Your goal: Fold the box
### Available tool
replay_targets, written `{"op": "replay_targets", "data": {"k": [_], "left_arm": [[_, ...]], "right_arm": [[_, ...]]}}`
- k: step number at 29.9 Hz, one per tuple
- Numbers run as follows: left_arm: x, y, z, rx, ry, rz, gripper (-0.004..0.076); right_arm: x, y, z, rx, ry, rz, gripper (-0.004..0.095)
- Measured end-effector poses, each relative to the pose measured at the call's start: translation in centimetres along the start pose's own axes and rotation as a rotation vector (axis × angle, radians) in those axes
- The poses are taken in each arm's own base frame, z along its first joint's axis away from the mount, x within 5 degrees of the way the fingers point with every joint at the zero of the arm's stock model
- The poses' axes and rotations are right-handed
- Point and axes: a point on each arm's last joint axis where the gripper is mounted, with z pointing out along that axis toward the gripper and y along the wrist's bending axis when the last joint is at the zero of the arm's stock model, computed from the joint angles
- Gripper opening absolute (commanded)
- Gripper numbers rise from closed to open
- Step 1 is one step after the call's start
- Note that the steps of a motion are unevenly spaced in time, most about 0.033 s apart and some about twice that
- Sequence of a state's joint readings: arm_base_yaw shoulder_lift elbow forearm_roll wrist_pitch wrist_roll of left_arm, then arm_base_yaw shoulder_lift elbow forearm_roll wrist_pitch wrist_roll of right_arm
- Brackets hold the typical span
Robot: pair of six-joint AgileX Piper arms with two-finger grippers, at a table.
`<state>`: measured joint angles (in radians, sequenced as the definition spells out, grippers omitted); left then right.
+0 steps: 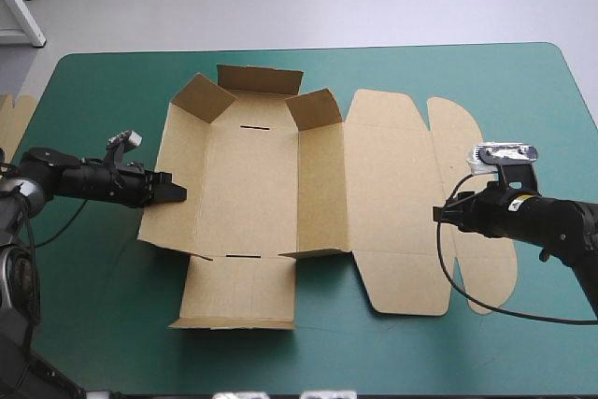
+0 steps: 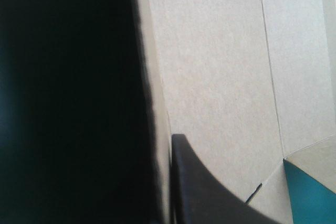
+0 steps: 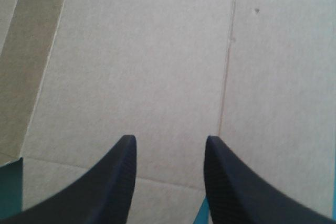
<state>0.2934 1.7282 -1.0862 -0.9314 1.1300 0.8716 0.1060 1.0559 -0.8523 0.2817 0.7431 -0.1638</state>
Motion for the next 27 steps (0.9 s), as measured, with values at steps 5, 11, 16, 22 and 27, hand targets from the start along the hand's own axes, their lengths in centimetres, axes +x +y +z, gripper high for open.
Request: {"op": "replay_targets", "data": {"k": [5, 11, 16, 22, 27], "left_arm": [[-2.7, -1.0, -0.5, -0.094, 0.096, 0.134, -0.001], [-5.8, -3.4, 0.9, -0.188, 0.193, 0.35, -0.001], [-8.3, -5.7, 2.5, -0.288, 0.27, 0.584, -0.001], [-11.0, -7.9, 2.8, -0.378, 0.275, 0.769, -0.001], [-12.2, -9.8, 2.4, -0.464, 0.252, 0.885, -0.001]], "right_arm": [[0.0, 0.0, 0.0, 0.001, -0.001, -0.001, 0.0401], [0.0, 0.0, 0.0, 0.001, -0.001, -0.001, 0.0401], [0.0, 0.0, 0.0, 0.001, 0.0, -0.001, 0.0401], [0.1, 0.0, 0.0, -0.002, 0.016, -0.001, 0.0401], [0.2, 0.0, 0.0, -0.003, 0.021, -0.001, 0.0401]]}}
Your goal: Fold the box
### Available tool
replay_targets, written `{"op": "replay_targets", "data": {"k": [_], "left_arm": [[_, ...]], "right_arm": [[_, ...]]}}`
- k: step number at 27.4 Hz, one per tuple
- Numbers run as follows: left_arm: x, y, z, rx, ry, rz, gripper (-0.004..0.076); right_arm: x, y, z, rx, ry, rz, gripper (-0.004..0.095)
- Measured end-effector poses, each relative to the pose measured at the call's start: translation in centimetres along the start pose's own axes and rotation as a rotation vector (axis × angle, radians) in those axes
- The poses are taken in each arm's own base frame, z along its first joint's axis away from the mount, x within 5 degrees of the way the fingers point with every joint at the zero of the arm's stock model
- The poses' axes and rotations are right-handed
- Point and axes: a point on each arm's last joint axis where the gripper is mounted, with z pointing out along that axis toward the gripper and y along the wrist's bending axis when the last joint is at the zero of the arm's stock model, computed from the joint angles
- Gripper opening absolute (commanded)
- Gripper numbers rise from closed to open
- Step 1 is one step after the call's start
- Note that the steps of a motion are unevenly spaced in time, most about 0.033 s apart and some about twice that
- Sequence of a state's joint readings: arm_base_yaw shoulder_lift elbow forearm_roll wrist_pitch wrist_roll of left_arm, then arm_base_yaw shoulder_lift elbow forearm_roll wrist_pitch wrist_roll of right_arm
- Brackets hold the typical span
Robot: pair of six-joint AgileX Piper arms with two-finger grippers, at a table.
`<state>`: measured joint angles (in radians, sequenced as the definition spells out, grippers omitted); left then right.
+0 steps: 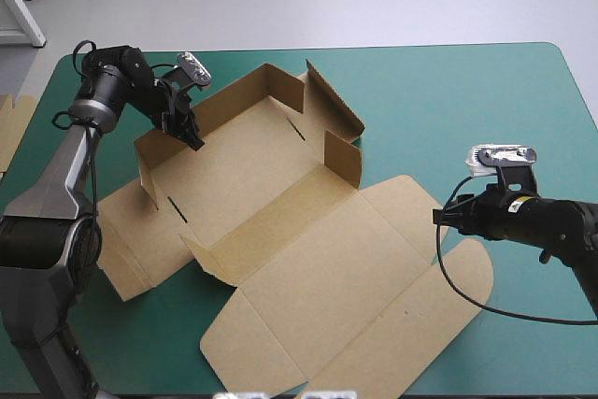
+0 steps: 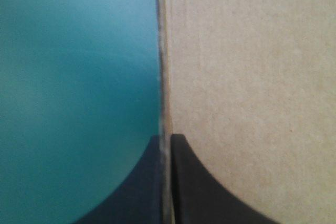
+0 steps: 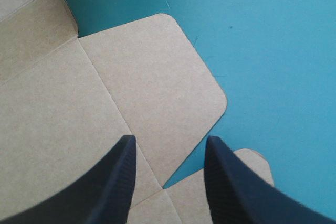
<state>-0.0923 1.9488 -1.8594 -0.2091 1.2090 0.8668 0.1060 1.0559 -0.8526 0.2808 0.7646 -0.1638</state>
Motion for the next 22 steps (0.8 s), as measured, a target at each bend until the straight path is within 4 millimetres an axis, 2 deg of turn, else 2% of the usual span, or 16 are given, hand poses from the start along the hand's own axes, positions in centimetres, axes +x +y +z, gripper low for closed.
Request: {"op": "replay_targets", "data": {"k": [5, 9, 13, 18, 19, 20, 21, 22], "left_arm": [[-2.5, -0.6, 0.1, -0.133, -0.073, 0.159, -0.001], [-4.8, -2.1, 0.3, -0.195, -0.132, 0.301, -0.001], [-6.2, -3.8, 0.5, -0.23, -0.119, 0.375, -0.001], [-7.8, -6.7, -0.4, -0.317, -0.082, 0.365, -0.001], [-7.8, -8.1, -1.1, -0.357, -0.083, 0.338, -0.001], [-7.8, -8.6, -1.5, -0.374, -0.094, 0.33, -0.001], [-7.2, -10.0, -2.0, -0.4, -0.102, 0.337, -0.001], [-6.7, -10.7, -1.8, -0.404, -0.098, 0.345, -0.001]], "right_arm": [[-0.1, 0.0, 0.0, 0.002, -0.012, 0.0, 0.0401], [-0.4, 0.0, 0.0, 0.004, -0.042, 0.007, 0.0401], [-1.0, 0.0, -0.3, 0.006, -0.083, 0.007, 0.0401], [-1.9, -0.2, -0.9, 0.048, -0.129, -0.043, 0.0401], [-2.2, -0.5, -1.1, 0.082, -0.142, -0.075, 0.0401], [-2.3, -0.6, -1.2, 0.094, -0.145, -0.079, 0.0401], [-2.3, -0.8, -1.2, 0.12, -0.145, -0.084, 0.0401], [-2.3, -0.8, -1.2, 0.126, -0.142, -0.085, 0.0401]]}}
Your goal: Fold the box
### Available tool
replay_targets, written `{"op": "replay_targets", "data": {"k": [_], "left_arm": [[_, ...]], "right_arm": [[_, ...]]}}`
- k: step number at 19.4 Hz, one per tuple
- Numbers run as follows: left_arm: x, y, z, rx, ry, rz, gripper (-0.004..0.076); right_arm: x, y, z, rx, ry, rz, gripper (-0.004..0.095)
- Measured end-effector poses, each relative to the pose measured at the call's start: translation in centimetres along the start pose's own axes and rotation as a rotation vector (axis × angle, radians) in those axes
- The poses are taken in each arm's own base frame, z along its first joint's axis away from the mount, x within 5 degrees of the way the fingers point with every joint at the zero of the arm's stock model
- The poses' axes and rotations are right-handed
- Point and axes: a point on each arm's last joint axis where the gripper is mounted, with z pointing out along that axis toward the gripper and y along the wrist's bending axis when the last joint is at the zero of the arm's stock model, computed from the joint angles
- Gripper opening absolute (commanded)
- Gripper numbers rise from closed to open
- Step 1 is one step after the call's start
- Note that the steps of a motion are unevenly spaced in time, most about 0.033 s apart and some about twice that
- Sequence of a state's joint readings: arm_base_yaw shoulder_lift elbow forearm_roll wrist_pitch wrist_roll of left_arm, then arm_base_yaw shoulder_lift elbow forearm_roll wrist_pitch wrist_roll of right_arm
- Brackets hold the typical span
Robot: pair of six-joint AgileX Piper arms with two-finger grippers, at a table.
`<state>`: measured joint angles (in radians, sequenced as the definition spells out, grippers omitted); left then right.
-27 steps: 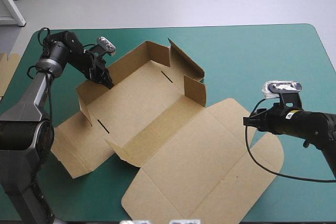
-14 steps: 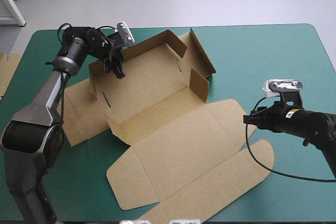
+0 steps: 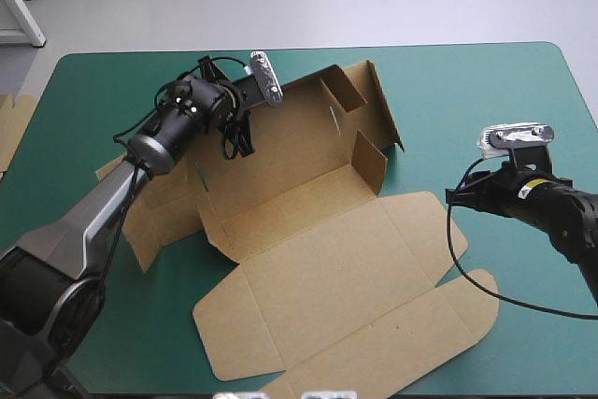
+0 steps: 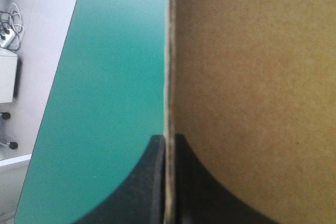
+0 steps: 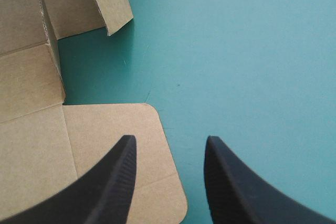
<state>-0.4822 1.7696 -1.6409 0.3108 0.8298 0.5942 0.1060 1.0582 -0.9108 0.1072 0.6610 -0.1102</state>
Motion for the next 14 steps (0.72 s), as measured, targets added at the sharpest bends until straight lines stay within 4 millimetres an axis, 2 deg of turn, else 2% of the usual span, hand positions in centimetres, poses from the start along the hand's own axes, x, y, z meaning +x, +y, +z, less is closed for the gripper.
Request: {"op": "replay_targets", "data": {"k": [3, 4, 6, 8, 11, 13, 14], "left_arm": [[1.6, -3.5, -1.1, -0.06, -0.034, 0.029, -0.001], [1.9, -3.9, -1.5, -0.078, -0.047, 0.036, -0.001], [3.8, -4.9, -2.6, -0.148, -0.057, 0.065, -0.001], [4.7, -5.2, -3.7, -0.192, -0.08, 0.068, -0.001], [4.7, -4.9, -4.8, -0.231, -0.126, 0.057, -0.001], [4.7, -4.6, -4.9, -0.268, -0.112, 0.129, -0.001], [4.7, -4.4, -4.9, -0.3, -0.106, 0.219, -0.001]], "right_arm": [[0.0, -0.1, 0.0, 0.009, 0.003, 0.008, 0.0401], [0.0, -0.1, 0.0, 0.007, 0.005, 0.012, 0.0401], [0.2, 0.0, 0.0, -0.001, 0.025, 0.021, 0.0401], [0.3, 0.1, 0.0, -0.006, 0.036, 0.027, 0.0401], [0.3, 0.1, -0.1, -0.007, 0.04, 0.035, 0.0401], [0.4, 0.1, -0.1, -0.013, 0.05, 0.043, 0.04], [0.4, 0.2, -0.2, -0.019, 0.056, 0.05, 0.04]]}}
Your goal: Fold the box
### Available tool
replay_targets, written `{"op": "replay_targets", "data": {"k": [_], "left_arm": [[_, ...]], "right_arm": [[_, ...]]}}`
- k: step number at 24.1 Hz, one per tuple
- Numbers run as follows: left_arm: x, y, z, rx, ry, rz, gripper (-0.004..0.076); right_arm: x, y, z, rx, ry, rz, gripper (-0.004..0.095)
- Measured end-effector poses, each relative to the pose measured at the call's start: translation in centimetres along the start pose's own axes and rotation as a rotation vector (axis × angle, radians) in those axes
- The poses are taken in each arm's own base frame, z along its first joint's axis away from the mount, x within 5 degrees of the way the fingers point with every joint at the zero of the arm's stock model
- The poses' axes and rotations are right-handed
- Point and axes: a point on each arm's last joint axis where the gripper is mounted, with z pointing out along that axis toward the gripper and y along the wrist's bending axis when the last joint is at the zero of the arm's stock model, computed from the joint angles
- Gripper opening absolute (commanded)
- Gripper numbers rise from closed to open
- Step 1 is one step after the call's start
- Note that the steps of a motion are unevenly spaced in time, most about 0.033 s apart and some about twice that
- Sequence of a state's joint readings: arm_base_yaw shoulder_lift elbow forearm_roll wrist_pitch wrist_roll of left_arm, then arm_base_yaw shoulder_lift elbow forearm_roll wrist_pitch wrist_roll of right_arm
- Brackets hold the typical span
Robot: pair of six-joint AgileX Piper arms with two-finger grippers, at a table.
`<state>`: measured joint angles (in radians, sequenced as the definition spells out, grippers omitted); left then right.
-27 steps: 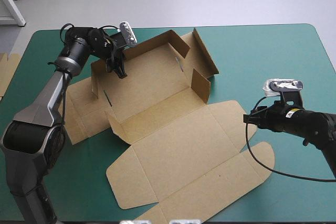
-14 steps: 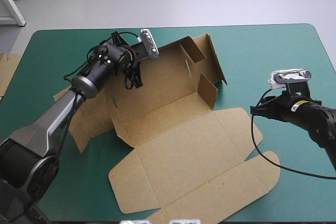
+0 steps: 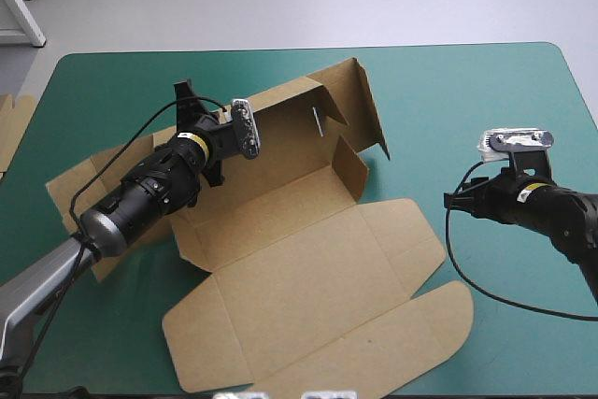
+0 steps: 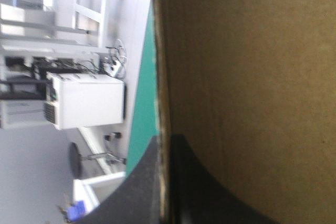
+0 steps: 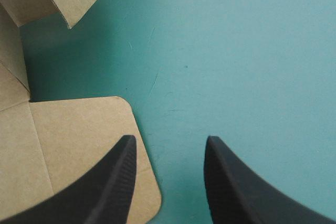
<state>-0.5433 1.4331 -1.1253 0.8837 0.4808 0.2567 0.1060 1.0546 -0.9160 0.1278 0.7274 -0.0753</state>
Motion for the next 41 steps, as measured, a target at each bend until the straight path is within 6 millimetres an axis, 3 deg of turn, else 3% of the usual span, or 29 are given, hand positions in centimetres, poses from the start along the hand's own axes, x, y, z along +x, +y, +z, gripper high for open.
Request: {"op": "replay_targets", "data": {"k": [3, 8, 19, 22, 26, 30, 35, 38, 41], "left_arm": [[-0.7, 0.4, 0.0, -0.056, -0.087, 0.133, -0.001], [-2.0, 1.1, 0.3, -0.127, -0.288, 0.183, -0.001], [-2.7, -1.2, 0.4, -0.019, -0.242, 0.073, -0.001], [-2.7, -2.0, -0.1, -0.014, -0.248, 0.055, -0.001], [-2.8, -4.1, -0.7, -0.036, -0.228, 0.098, -0.001], [-2.8, -4.8, -0.7, -0.089, -0.222, 0.074, -0.001], [-2.8, -4.9, -0.6, -0.101, -0.227, 0.048, -0.001], [-2.8, -4.9, -0.6, -0.102, -0.227, 0.044, -0.001], [-2.8, -4.9, -0.6, -0.102, -0.227, 0.045, -0.001]], "right_arm": [[0.1, 0.1, -0.3, -0.01, -0.003, 0.011, 0.04], [0.2, 0.3, -1.2, -0.019, -0.02, 0.016, 0.0401], [-0.2, 0.1, -1.8, 0.004, -0.07, 0.071, 0.0401], [-1.5, -0.4, -1.9, 0.047, -0.092, 0.085, 0.0401], [-5.3, -2.1, -1.5, 0.111, -0.127, 0.109, 0.04], [-9.5, -3.5, 0.6, 0.105, -0.118, 0.096, 0.0378], [-15.0, -3.5, 6.1, -0.03, -0.095, 0.091, 0.0276], [-17.6, -3.8, 11.0, -0.11, -0.052, 0.102, 0.026], [-18.5, -4.0, 15.3, -0.182, 0.017, 0.112, 0.026]]}}
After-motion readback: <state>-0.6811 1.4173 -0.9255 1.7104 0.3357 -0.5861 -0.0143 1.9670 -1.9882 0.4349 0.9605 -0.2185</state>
